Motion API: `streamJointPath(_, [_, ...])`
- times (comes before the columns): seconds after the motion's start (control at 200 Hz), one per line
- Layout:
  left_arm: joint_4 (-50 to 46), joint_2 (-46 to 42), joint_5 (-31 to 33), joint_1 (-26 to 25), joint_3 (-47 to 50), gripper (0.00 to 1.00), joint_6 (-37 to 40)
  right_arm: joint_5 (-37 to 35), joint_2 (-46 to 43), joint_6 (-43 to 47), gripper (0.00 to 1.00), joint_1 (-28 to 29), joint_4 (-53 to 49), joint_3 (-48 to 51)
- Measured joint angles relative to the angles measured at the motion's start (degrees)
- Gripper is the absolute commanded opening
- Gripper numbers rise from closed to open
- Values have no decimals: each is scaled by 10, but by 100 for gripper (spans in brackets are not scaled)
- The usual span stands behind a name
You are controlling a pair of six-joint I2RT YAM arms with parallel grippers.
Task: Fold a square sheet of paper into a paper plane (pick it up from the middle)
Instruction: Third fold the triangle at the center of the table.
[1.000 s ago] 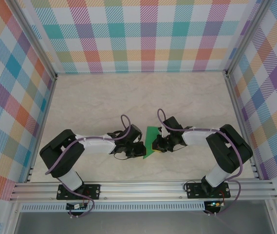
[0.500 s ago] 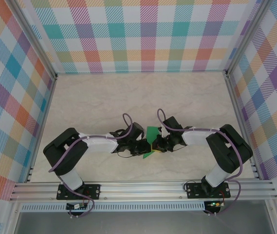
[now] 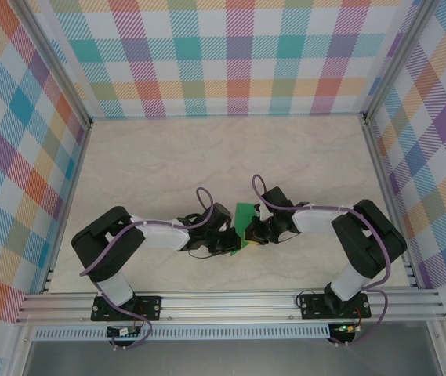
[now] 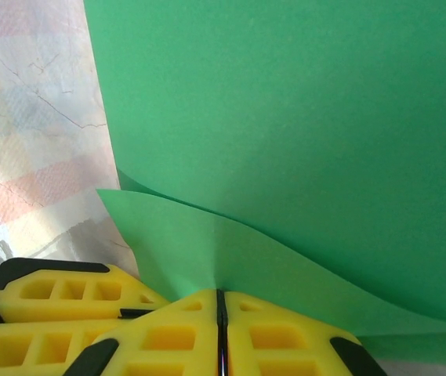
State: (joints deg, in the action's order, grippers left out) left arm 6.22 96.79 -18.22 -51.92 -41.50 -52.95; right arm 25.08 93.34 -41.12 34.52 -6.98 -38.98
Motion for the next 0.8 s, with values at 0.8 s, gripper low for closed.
streamJointPath(0.8, [-46,-6,14,-19,-18,13,-30,0,5,0,9,0,-12,-9])
